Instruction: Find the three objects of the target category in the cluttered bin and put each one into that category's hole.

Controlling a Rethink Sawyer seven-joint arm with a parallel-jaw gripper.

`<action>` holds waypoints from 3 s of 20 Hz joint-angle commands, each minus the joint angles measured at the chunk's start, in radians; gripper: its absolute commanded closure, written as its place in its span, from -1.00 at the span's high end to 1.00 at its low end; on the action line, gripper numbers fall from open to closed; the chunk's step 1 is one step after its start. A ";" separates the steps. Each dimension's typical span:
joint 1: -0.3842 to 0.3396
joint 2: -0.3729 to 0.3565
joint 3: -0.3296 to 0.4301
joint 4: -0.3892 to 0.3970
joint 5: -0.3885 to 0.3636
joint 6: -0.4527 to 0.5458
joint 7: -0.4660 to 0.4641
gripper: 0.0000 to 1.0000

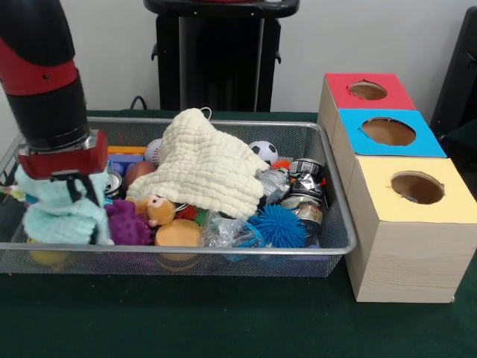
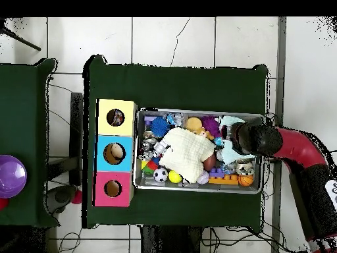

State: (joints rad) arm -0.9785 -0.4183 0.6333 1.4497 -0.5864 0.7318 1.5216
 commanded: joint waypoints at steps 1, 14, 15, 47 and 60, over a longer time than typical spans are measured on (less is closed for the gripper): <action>-0.060 0.051 0.214 0.220 0.250 0.068 -0.010 -1.00; -0.022 0.033 0.178 0.282 0.257 -0.029 0.003 -1.00; -0.011 0.019 0.157 0.277 0.251 -0.022 0.015 1.00; 0.288 -0.329 -0.166 0.025 -0.452 0.058 -0.032 1.00; 0.348 -0.148 -0.307 -0.035 -0.520 -0.099 0.118 1.00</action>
State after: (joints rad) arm -0.6669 -0.6551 0.4177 1.4229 -1.0470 0.6187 1.5218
